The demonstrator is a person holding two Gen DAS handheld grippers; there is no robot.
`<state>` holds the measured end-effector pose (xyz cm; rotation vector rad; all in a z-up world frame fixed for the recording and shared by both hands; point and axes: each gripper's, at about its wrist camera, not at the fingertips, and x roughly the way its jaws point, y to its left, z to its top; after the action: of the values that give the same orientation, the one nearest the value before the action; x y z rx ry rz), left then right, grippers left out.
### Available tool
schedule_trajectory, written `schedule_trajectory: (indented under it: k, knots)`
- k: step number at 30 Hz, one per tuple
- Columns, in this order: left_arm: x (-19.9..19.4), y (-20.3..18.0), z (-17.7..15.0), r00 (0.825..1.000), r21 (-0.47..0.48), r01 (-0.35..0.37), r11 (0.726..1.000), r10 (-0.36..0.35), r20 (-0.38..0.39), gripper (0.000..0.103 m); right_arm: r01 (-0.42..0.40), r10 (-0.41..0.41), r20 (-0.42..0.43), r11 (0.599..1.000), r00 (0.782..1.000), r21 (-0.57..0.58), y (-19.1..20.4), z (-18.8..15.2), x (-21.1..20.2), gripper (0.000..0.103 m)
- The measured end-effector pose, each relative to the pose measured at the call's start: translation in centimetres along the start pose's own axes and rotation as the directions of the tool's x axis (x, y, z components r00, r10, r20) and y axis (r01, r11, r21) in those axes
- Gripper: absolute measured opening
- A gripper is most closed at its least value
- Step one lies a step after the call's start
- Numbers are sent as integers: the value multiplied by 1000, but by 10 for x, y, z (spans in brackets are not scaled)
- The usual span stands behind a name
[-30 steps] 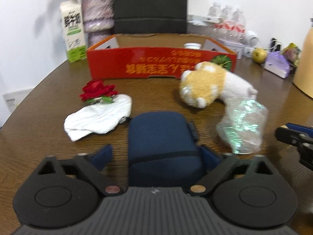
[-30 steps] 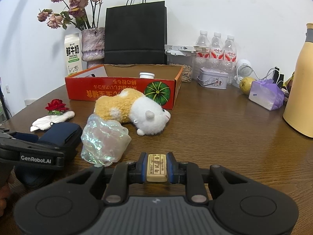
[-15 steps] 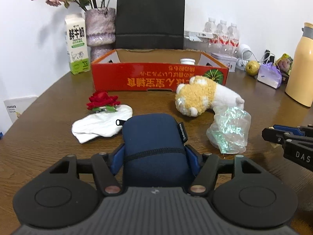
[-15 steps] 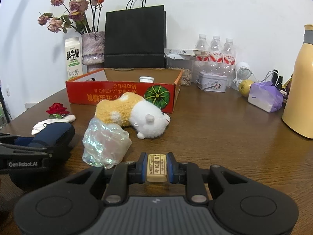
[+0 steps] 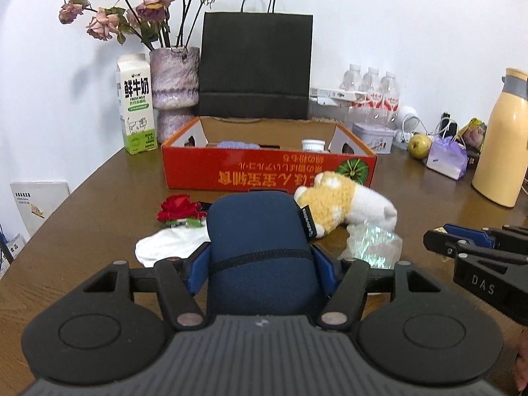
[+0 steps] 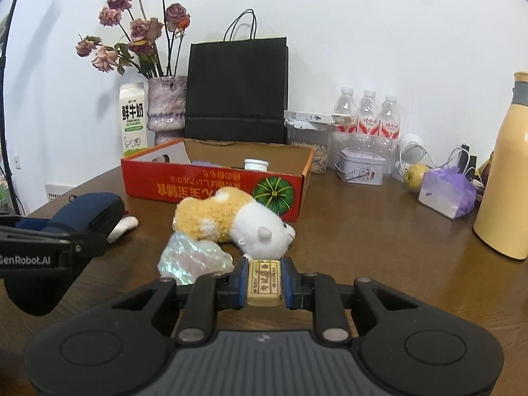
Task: Organize objects
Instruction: 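Carry the blue case and wooden block toward the box with both tools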
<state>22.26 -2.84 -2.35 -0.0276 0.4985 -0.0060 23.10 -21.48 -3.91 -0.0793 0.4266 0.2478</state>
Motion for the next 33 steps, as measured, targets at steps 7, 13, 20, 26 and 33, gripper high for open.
schedule_trajectory:
  k: [7,13,20,26,33]
  knots:
    - [-3,1,19,999,-4,-2,1000,2,43,65,-13,14,51,1000,999,-6,5,19,-4,20]
    - [3,1,35,998,-11,-5,1000,6,58,65,-32,34,83,999,996,-17,14,38,1,20]
    - [14,3,58,995,-16,-7,1000,8,95,65,-64,65,97,998,993,-11,21,58,18,20]
    - [33,7,76,994,-32,-13,999,16,107,65,-72,74,102,997,992,-15,23,75,38,20]
    - [59,12,96,993,-51,-21,998,27,116,65,-77,79,121,997,989,-19,26,95,67,20]
